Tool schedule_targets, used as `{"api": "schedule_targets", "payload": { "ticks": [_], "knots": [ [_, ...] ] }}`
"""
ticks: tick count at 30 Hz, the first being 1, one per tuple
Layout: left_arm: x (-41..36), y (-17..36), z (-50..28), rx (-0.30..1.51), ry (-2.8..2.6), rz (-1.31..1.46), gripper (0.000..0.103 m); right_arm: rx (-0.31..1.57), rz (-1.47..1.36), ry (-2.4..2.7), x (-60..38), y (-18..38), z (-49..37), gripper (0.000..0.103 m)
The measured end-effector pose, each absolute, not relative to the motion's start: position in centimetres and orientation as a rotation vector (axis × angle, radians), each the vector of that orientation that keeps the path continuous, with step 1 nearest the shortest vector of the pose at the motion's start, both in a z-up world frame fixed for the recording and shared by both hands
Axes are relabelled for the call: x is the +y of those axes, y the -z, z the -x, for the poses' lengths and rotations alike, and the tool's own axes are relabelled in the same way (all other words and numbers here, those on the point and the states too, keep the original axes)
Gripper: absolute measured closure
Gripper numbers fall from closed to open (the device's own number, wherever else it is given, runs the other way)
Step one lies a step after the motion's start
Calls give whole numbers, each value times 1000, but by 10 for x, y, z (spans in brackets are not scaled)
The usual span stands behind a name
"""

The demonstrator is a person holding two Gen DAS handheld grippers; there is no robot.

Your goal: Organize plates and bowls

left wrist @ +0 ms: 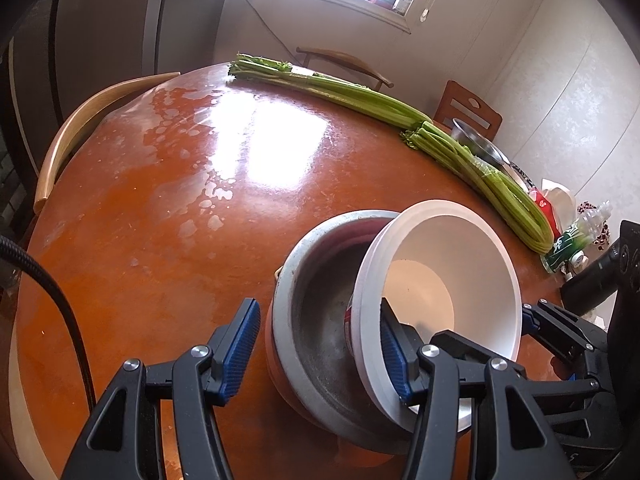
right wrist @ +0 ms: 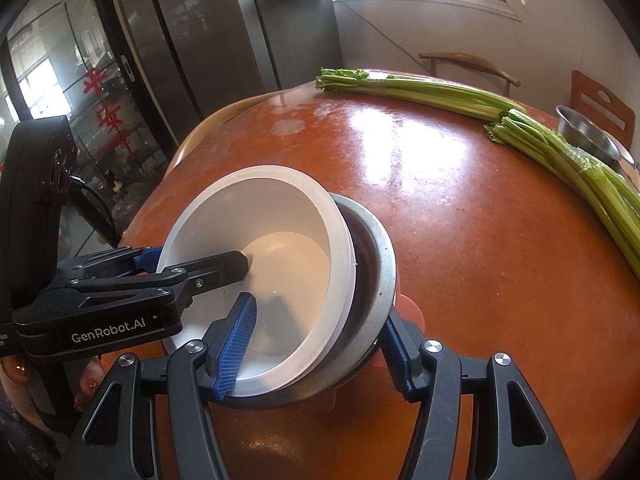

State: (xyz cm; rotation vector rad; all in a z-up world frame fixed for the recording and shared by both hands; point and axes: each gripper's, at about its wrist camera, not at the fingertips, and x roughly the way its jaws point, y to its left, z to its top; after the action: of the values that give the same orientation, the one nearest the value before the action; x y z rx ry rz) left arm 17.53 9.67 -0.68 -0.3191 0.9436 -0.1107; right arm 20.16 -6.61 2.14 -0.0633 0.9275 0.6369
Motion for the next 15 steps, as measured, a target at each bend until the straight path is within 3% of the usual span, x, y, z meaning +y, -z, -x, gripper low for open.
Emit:
{"api": "schedule_targets", "payload": {
  "ticks": [15],
  "knots": [
    [93,-12,-156,899,64,286,46,882,61,-597,-83,-31,-189,40]
  ]
}}
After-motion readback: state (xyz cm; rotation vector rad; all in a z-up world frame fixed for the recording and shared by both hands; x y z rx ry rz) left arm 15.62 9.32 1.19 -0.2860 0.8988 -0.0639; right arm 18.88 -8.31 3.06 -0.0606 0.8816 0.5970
